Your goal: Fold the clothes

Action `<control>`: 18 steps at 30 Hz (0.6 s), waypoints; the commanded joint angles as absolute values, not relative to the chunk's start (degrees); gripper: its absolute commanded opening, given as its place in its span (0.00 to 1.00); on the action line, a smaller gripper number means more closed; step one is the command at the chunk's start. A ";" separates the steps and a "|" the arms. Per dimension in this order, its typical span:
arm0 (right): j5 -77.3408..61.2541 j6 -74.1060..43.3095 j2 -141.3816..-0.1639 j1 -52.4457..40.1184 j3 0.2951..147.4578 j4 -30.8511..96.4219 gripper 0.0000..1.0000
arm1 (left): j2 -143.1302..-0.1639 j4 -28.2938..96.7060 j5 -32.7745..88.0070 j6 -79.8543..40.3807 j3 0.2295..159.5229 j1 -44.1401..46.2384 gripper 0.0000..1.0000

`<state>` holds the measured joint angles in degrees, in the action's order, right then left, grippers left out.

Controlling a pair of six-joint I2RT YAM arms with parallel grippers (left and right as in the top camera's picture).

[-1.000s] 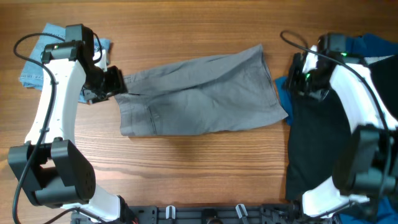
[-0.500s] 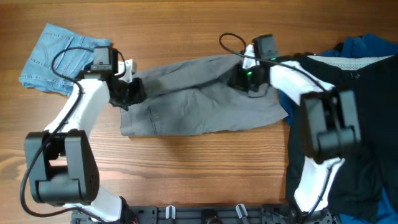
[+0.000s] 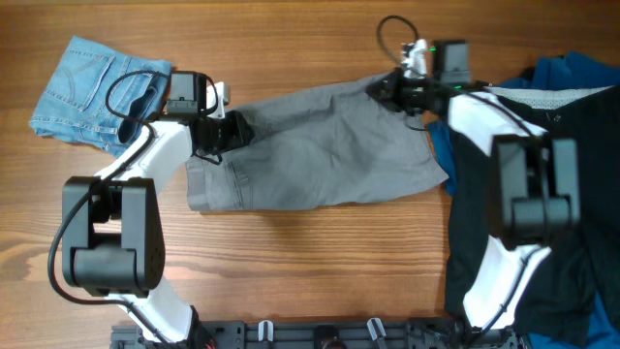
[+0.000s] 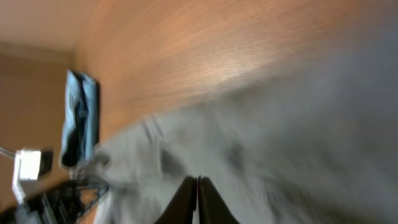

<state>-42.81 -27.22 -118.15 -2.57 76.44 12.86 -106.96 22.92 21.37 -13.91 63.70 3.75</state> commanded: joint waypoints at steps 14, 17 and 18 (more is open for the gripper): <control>-12.91 -10.44 -103.83 -1.63 72.84 55.55 0.32 | -99.46 60.05 10.48 -12.32 67.99 -2.44 0.84; -13.17 -10.44 -103.83 -1.65 72.82 56.03 0.43 | -99.50 59.24 10.22 -15.59 63.90 -2.61 0.86; -13.37 -10.44 -103.83 -1.63 72.82 55.99 0.47 | -99.55 58.33 10.17 -15.94 62.41 -2.90 0.88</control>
<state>-14.81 -11.25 -103.07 -1.67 73.19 55.94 -99.35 59.57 13.45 -13.06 66.81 -2.35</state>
